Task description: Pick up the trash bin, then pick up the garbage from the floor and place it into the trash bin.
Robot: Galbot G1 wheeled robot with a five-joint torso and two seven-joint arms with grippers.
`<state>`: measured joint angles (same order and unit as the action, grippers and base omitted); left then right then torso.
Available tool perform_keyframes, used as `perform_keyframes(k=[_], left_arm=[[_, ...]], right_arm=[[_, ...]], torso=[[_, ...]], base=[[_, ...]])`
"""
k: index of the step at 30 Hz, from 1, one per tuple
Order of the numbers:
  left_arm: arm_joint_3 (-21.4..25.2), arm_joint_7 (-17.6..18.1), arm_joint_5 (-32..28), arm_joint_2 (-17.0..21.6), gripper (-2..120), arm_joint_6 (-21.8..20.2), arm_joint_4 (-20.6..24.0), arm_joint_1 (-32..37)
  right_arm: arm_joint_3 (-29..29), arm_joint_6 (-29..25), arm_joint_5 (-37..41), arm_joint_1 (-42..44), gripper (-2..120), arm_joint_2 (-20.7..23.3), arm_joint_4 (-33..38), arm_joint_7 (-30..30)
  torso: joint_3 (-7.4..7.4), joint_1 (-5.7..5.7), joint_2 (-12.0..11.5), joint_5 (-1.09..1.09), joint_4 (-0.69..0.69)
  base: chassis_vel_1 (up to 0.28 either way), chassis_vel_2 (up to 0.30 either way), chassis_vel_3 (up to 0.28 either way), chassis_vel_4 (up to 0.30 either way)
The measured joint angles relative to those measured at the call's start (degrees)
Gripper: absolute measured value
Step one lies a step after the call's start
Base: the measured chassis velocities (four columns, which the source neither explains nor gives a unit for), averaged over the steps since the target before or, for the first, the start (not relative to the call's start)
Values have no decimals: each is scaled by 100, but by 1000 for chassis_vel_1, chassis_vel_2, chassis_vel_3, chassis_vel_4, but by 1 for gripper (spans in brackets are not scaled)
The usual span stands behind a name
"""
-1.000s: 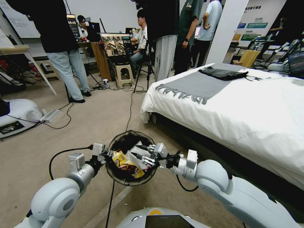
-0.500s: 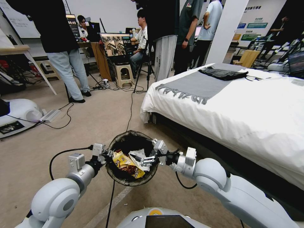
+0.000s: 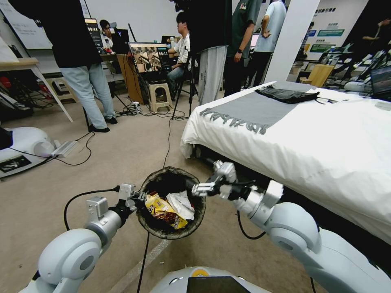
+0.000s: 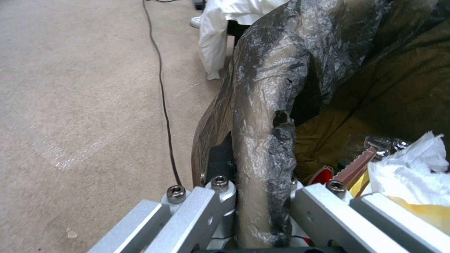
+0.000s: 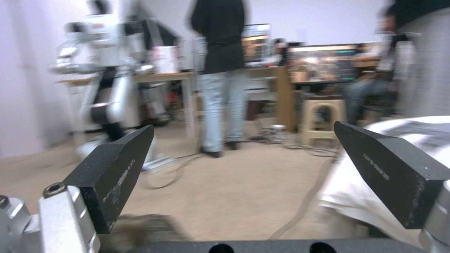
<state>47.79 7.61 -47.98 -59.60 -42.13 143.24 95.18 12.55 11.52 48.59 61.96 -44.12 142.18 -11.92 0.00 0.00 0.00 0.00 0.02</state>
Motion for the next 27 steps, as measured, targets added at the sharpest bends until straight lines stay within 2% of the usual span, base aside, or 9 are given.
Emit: perform_keyframes(k=[3,4,5,7,8,10,13,21,27], left_arm=[[38,41,-1,-44,2,0,0,43],[55,63,0,-46,2,0,0,45],[55,63,0,-46,2,0,0,45],[66,68,-18,-44,2,0,0,40],[66,68,-18,-44,2,0,0,40],[76,70,-93,-25,2,0,0,-32],[97,78,-222,0,2,0,0,-121],[238,303,-1095,157,2,0,0,-538],[744,328,-2468,358,2,150,1,-885]], right_arm=[[538,-130,-34,375,100,-77,-47,-171],[1081,-199,-93,841,100,-184,14,-274],[1081,-199,-93,841,100,-184,14,-274],[1789,-239,-263,1511,100,-348,94,-295],[1789,-239,-263,1511,100,-348,94,-295],[2400,-324,-730,2220,100,-573,101,-225],[2763,-440,-1211,2752,100,-785,81,-87],[2949,-625,-1739,3411,100,-1085,-280,-34],[2702,-585,-1778,3277,100,-1098,-585,-143]], torso=[[0,0,0,1,1],[0,0,0,1,-1],[0,0,0,1,-1],[0,0,0,-1,-3],[0,0,0,-1,-3],[0,0,0,2,-3],[-1,-1,0,0,-4],[0,0,0,0,-1],[0,0,0,0,-1]], base=[[0,0,0,0],[0,0,0,0],[0,0,0,0],[0,0,0,0],[0,0,0,0],[0,0,0,0],[0,0,0,0],[0,0,0,0],[0,0,0,0]])
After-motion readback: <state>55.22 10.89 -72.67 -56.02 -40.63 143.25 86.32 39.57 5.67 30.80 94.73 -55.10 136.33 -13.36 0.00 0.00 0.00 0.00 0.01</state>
